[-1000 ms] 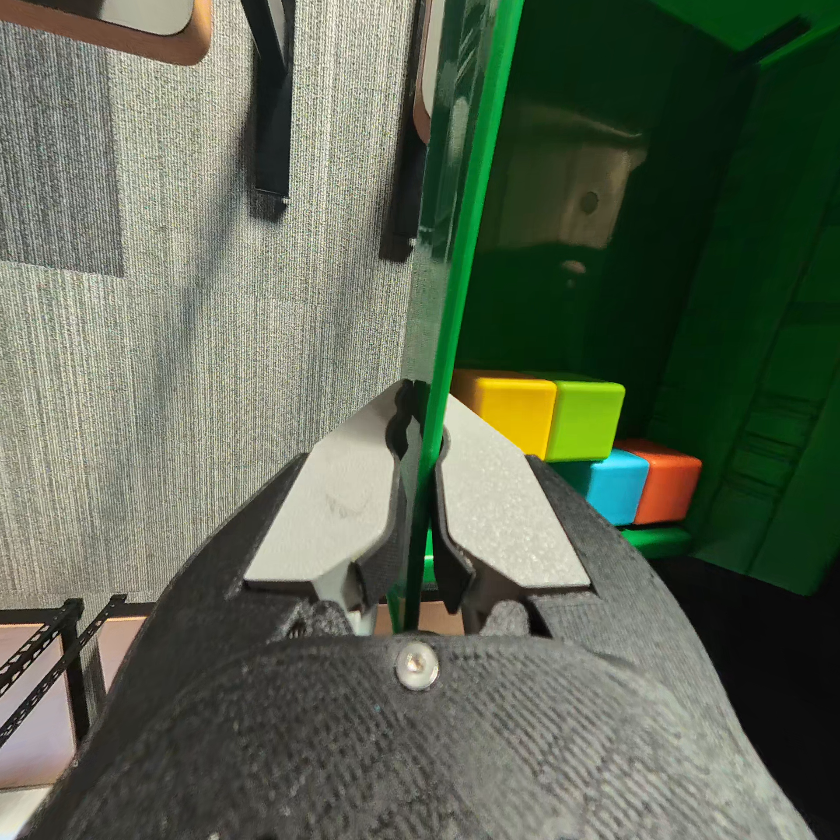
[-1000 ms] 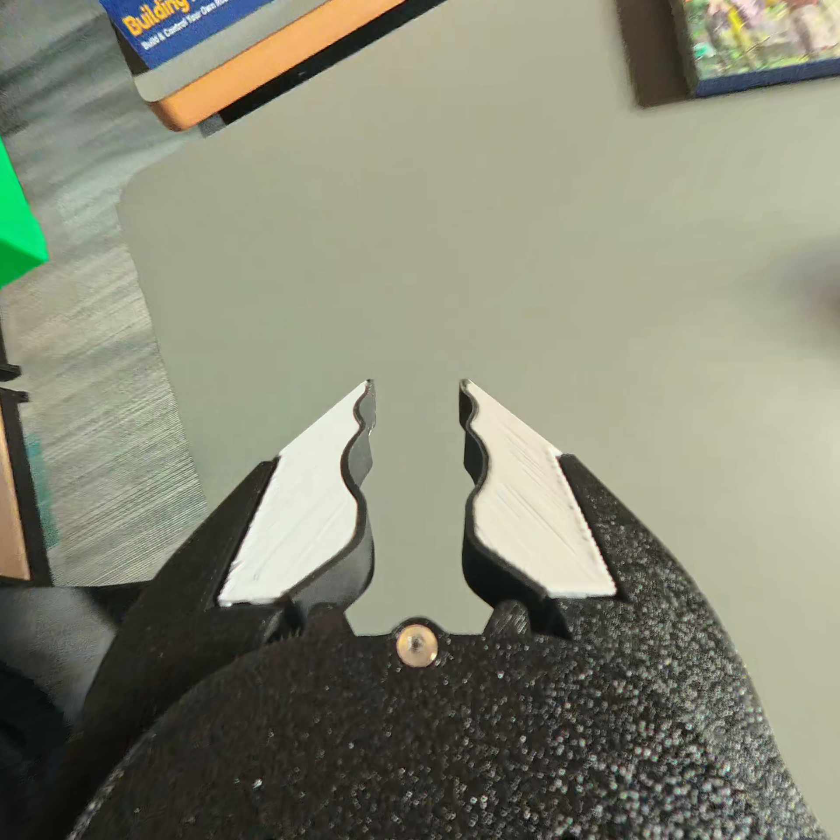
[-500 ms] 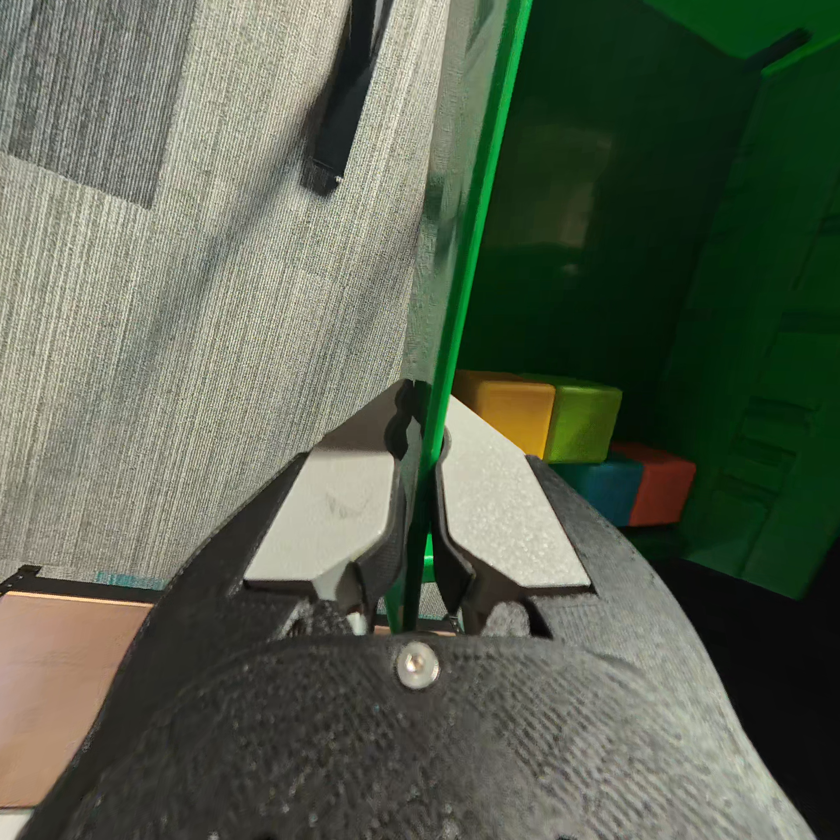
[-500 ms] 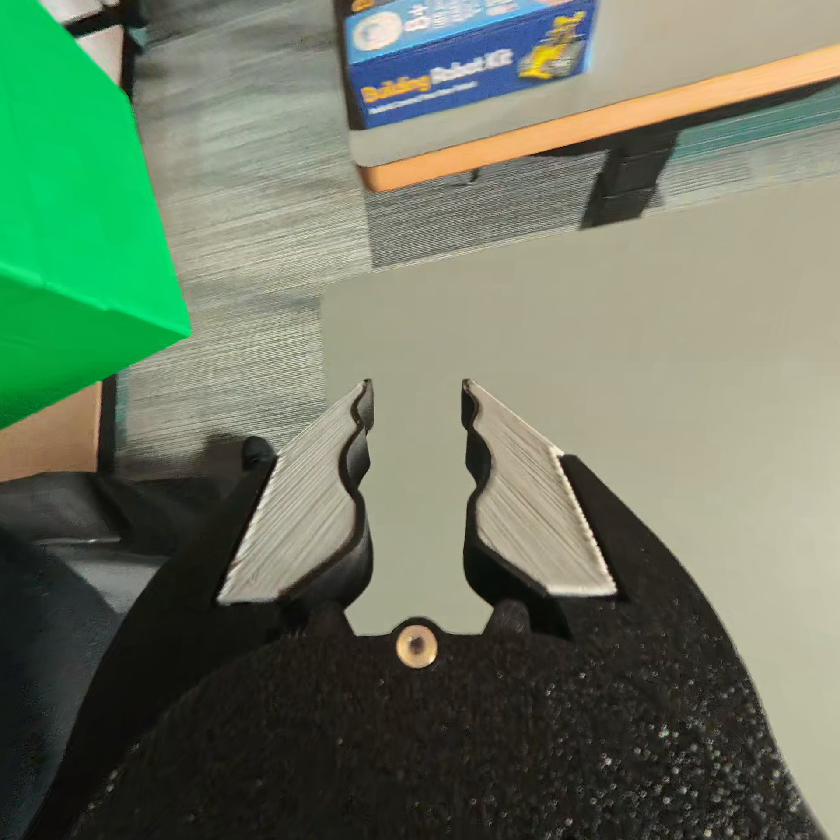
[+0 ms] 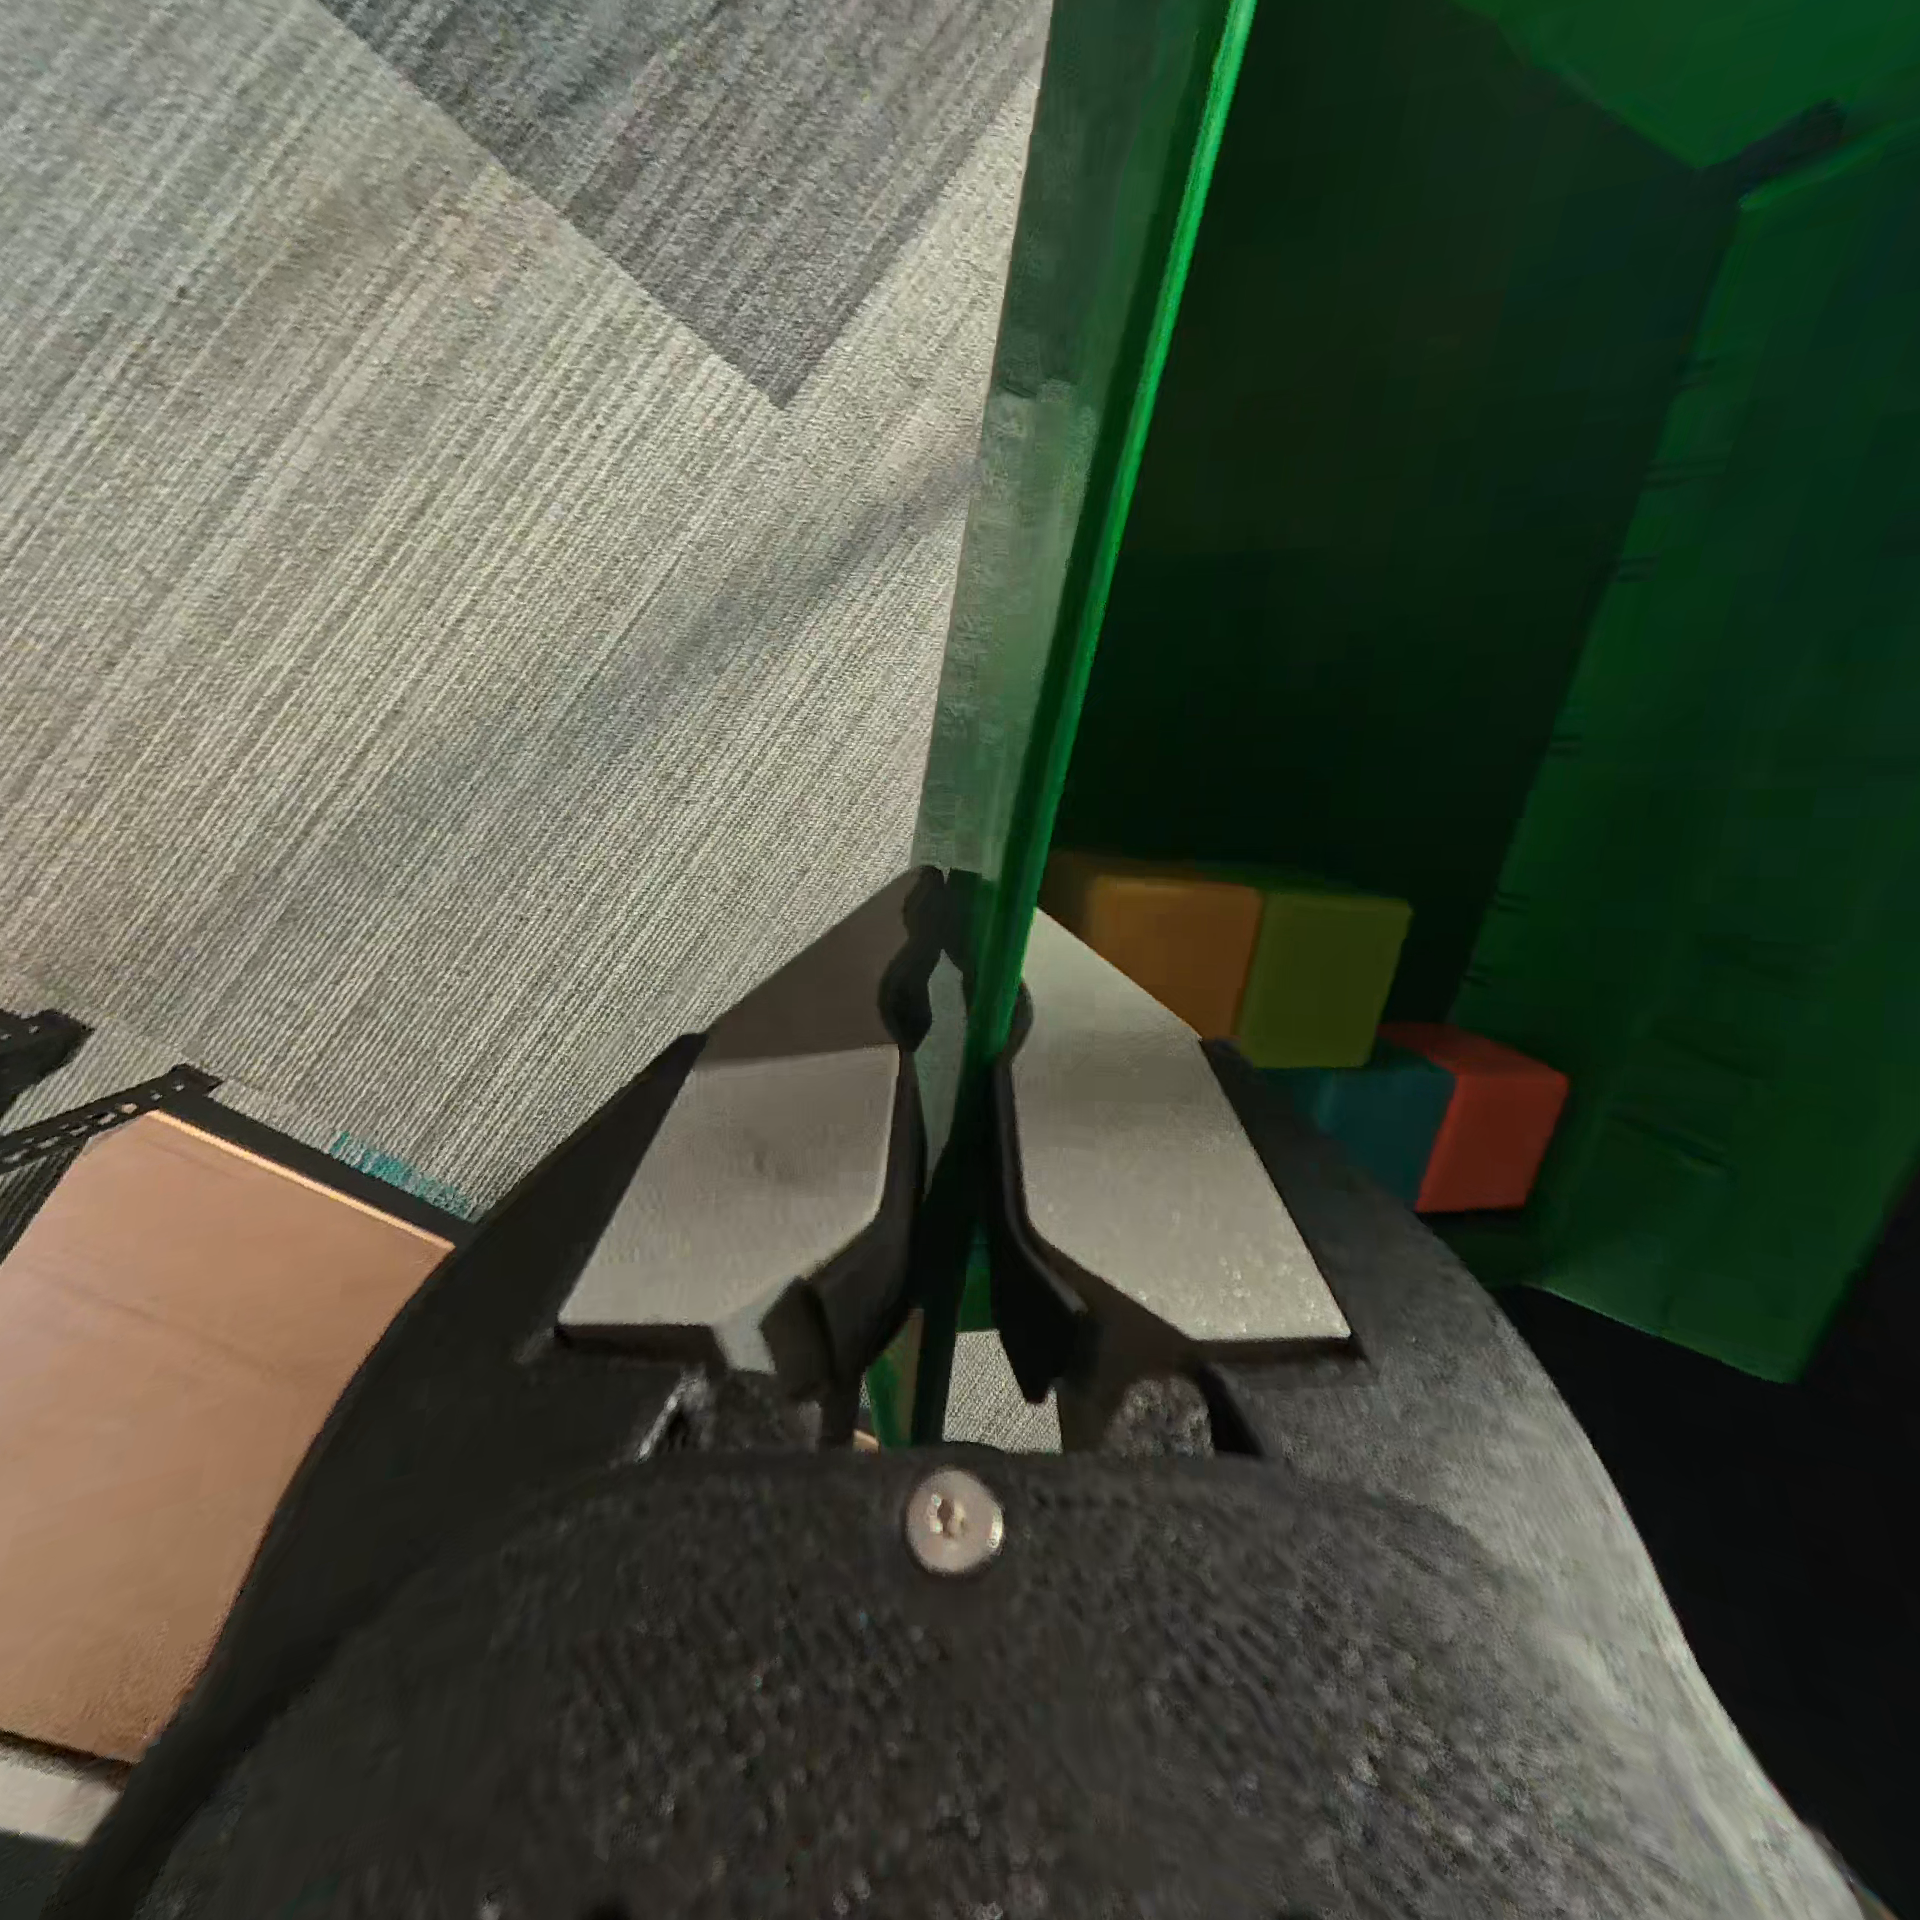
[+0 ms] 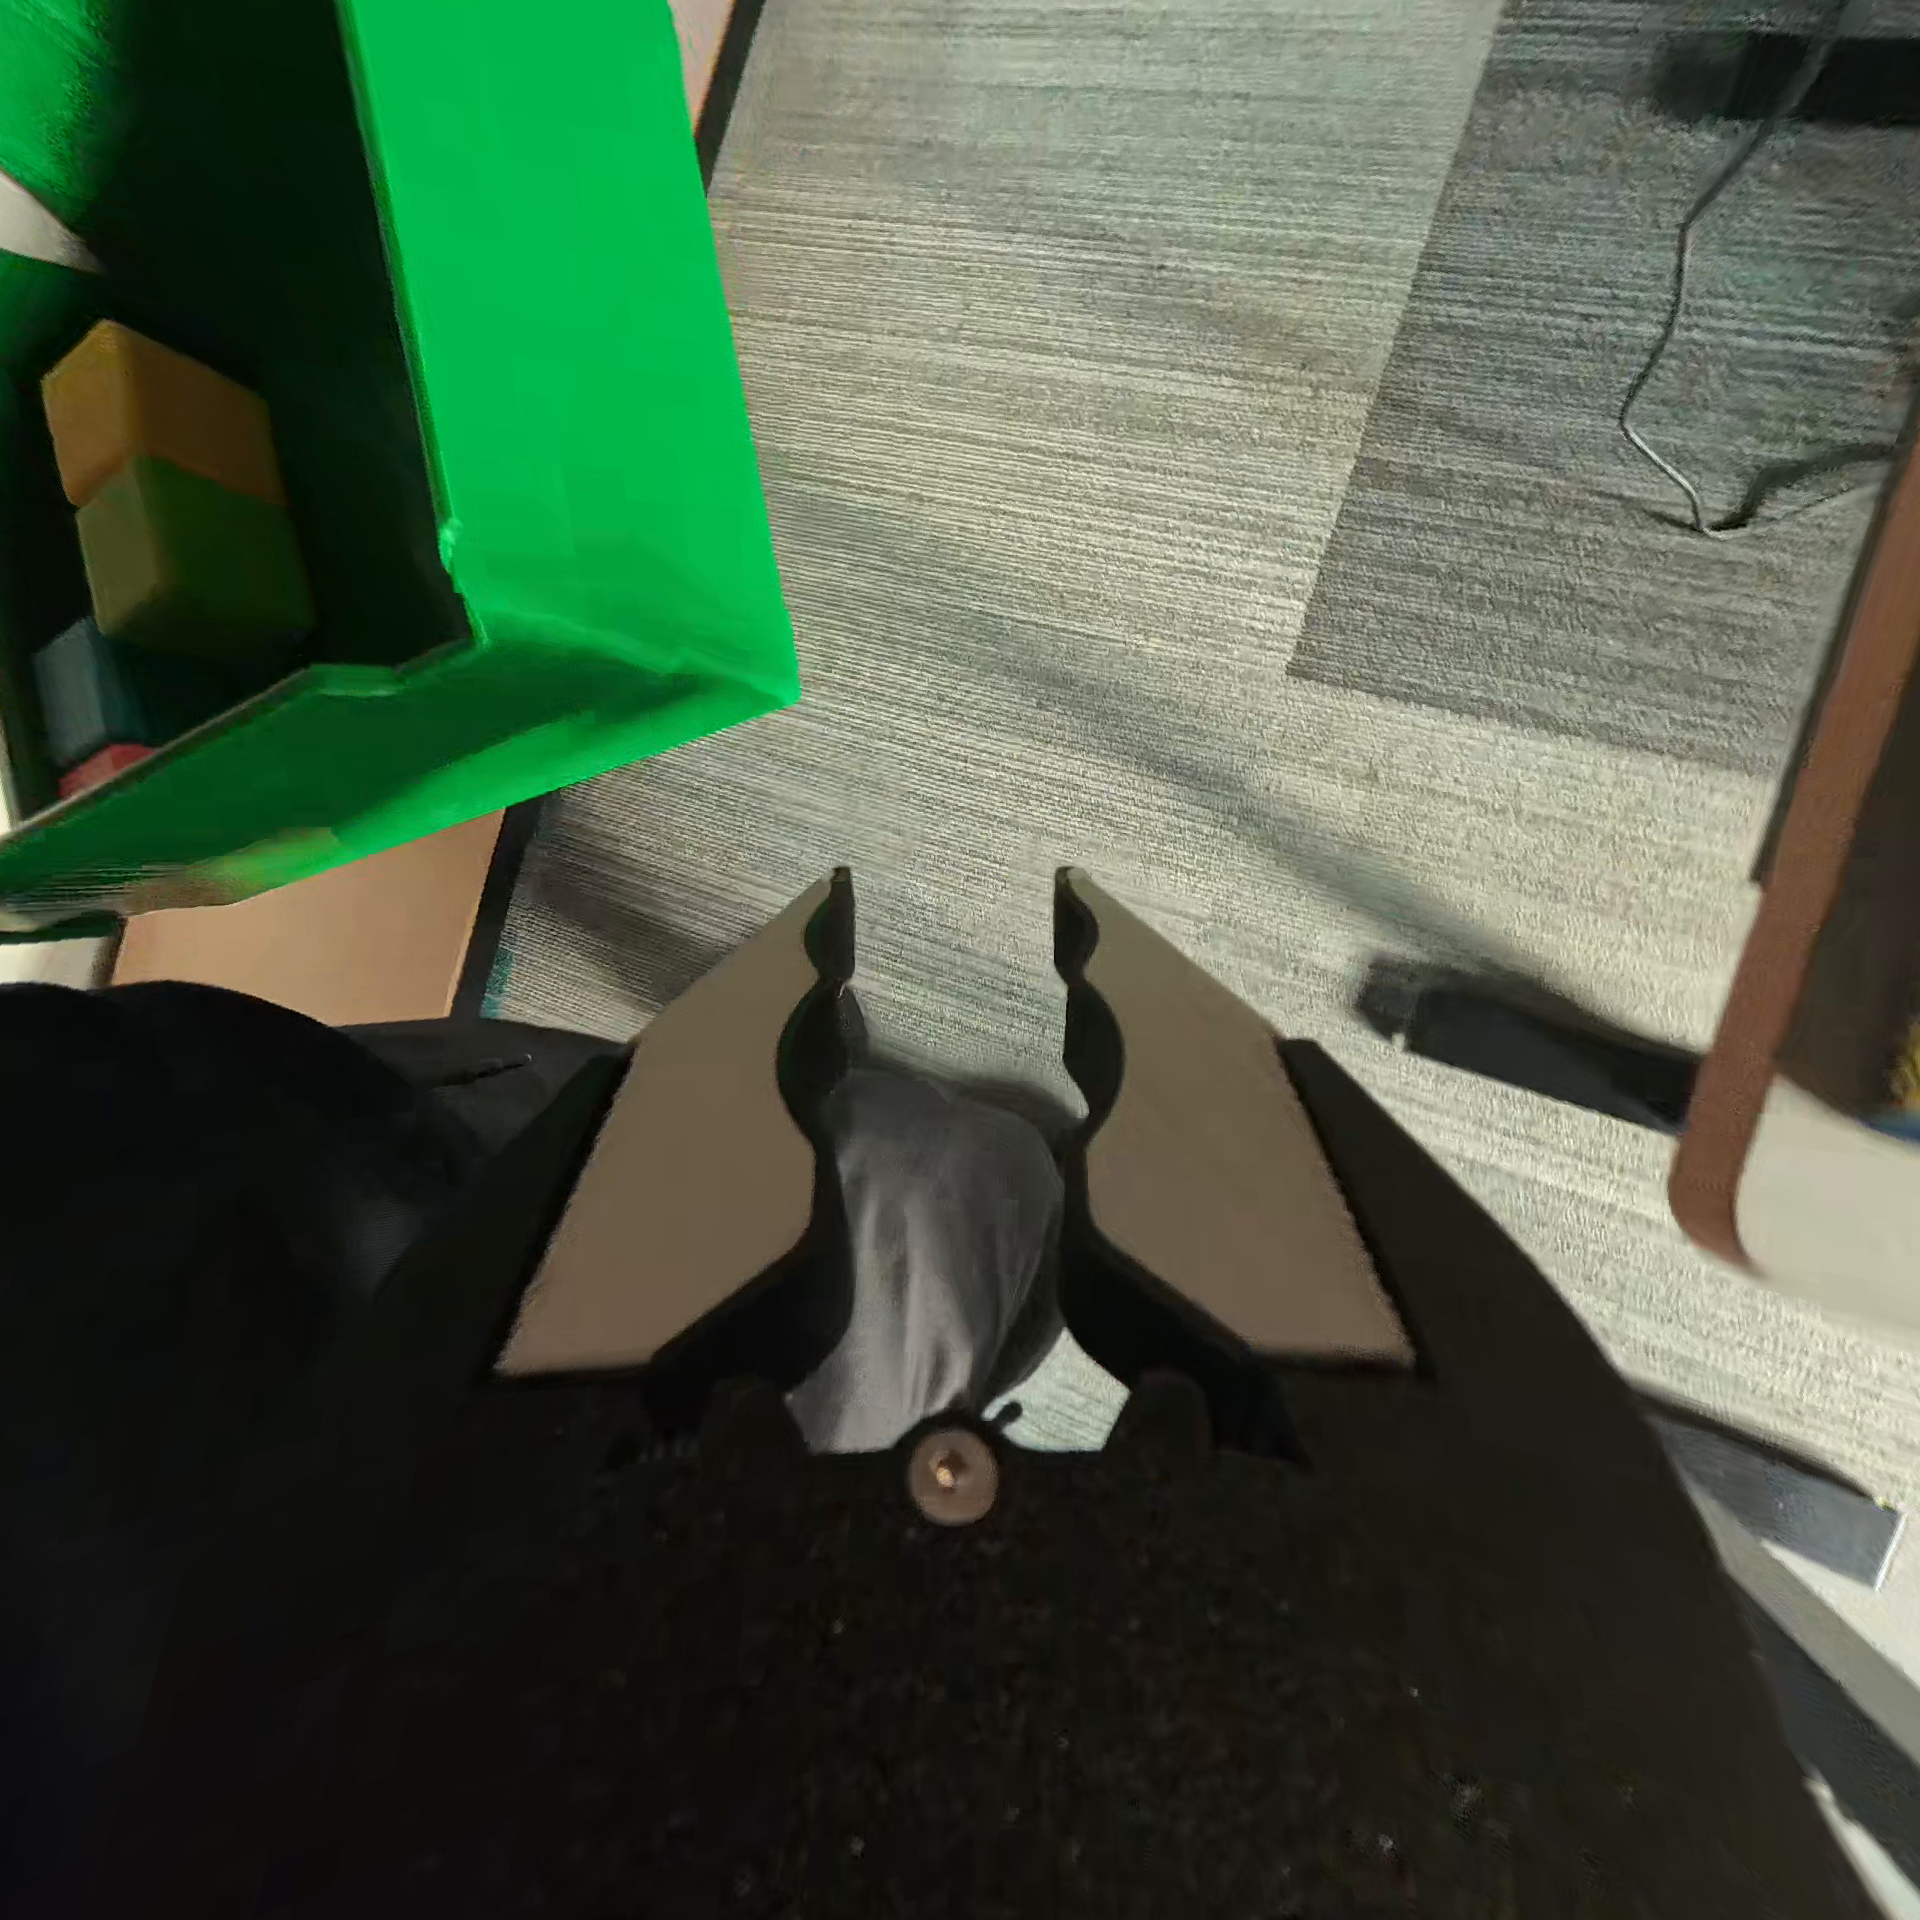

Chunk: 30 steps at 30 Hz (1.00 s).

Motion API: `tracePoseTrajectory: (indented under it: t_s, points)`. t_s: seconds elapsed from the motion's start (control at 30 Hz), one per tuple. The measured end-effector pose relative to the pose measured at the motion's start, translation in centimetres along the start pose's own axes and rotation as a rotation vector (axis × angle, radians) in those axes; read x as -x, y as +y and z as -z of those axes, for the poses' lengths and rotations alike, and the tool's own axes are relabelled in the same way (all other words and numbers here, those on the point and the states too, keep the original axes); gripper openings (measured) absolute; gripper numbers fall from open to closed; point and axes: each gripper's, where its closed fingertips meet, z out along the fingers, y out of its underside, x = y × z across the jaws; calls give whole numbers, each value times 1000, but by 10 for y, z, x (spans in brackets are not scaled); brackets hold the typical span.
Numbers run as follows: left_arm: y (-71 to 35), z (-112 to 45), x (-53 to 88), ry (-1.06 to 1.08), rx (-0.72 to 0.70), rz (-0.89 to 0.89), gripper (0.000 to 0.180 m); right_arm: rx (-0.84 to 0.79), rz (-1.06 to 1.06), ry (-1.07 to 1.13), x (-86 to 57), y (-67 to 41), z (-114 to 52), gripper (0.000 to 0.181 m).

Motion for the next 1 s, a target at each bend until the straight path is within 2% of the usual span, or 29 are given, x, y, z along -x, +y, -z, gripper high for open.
tracePoseTrajectory:
  t_s: [0.33,0.5,0.6,0.8,1.0]
  points:
    - [-26,8,204,-86,69,199,3,15,154,-191,-9,-201,-210,36]
    - [-105,21,310,-130,125,266,4,48,196,-347,-23,-337,-315,36]
    - [-169,24,365,-95,156,267,2,-3,217,-409,-33,-438,-335,37]
    - [-291,18,497,-151,17,279,3,-17,325,-356,-91,-595,-390,36]
    - [-391,-7,651,-20,-86,312,3,20,275,-249,-163,-729,-487,37]
